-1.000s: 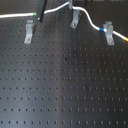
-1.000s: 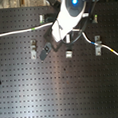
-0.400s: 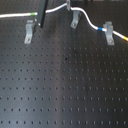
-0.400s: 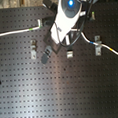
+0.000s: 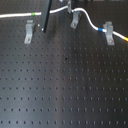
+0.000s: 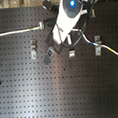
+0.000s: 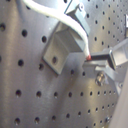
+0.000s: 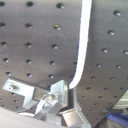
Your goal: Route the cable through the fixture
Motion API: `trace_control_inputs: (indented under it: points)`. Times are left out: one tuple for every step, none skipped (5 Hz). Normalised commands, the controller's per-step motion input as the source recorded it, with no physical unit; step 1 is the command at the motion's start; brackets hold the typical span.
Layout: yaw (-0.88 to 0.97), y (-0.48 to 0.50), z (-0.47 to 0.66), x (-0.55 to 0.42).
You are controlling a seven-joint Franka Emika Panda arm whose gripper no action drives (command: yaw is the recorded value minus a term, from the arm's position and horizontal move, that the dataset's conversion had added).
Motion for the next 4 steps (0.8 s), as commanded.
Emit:
trace_control_inputs:
  points:
    - [0.76,-0.016,0.15,0.031]
    - [0.99,0.002,0.12,0.003]
    - [1.0,-0.01,0.12,-0.01]
    - [0.77,-0.05,0.12,-0.069]
